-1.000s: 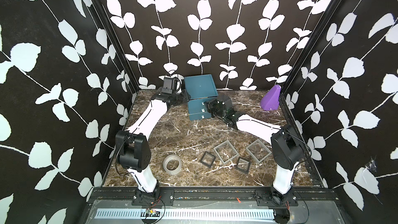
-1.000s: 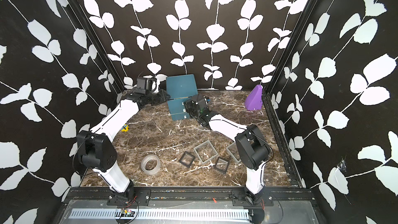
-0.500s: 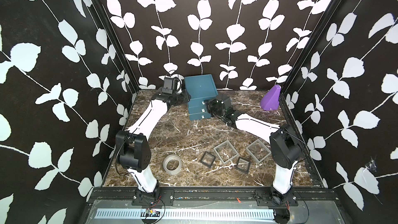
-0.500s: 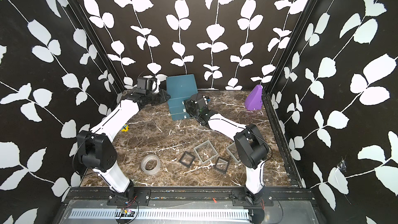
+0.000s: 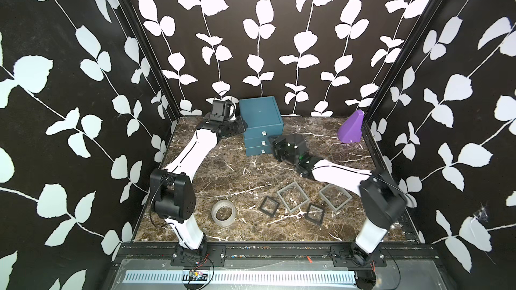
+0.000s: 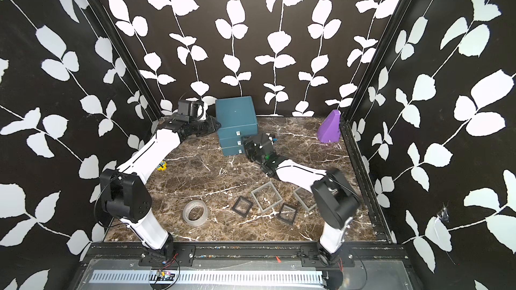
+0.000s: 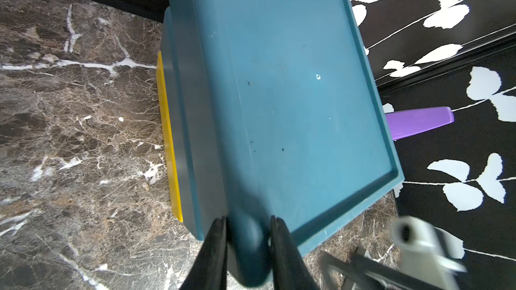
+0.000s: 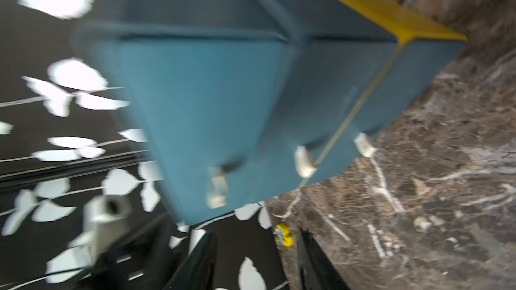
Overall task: Place the brooch boxes into the drawer by color
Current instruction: Open the drawer in the storage box.
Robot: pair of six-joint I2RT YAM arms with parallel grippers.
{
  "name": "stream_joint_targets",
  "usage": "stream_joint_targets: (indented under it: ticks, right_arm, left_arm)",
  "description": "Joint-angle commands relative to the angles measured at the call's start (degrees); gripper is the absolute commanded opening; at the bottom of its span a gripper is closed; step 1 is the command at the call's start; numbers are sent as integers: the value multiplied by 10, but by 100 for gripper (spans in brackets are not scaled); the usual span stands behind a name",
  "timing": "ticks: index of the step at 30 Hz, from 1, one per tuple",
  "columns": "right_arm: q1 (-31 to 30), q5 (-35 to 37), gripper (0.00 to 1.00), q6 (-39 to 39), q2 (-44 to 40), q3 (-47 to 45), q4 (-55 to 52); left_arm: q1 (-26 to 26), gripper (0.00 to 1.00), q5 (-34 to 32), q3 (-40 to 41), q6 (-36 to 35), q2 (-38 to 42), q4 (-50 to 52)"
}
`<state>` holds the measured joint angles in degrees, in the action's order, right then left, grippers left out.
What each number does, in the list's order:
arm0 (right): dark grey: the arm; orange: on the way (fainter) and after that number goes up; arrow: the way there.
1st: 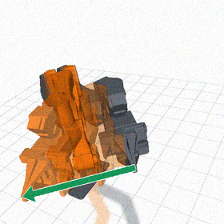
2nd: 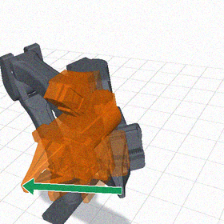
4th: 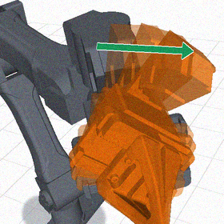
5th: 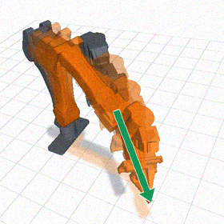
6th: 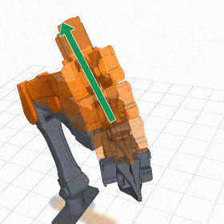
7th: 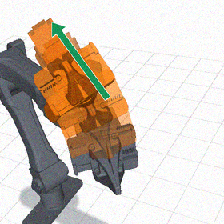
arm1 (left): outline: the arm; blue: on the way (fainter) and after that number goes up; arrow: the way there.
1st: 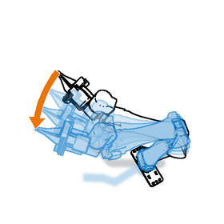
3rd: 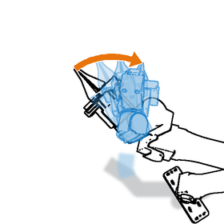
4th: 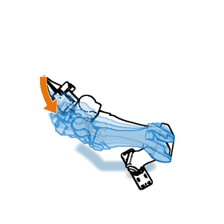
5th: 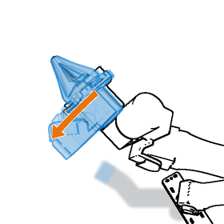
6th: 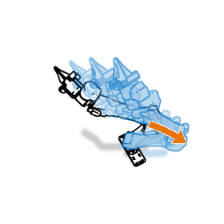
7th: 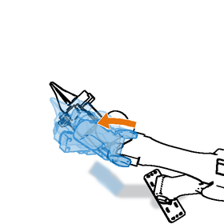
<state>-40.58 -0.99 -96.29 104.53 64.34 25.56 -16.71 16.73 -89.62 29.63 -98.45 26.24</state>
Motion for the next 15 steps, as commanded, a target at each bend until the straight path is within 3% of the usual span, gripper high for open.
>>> stream_joint_targets:
  ticks: [1, 15]
  right_arm:
    - [-3, -11, 45, -63, 48, 19, 88]
    - [6, -6, 46, -44, 118, 57, 126]
  left_arm:
    - [-13, 24, 27, -1, -14, 5, 32]
    - [-14, 23, 34, -8, -19, 3, 34]
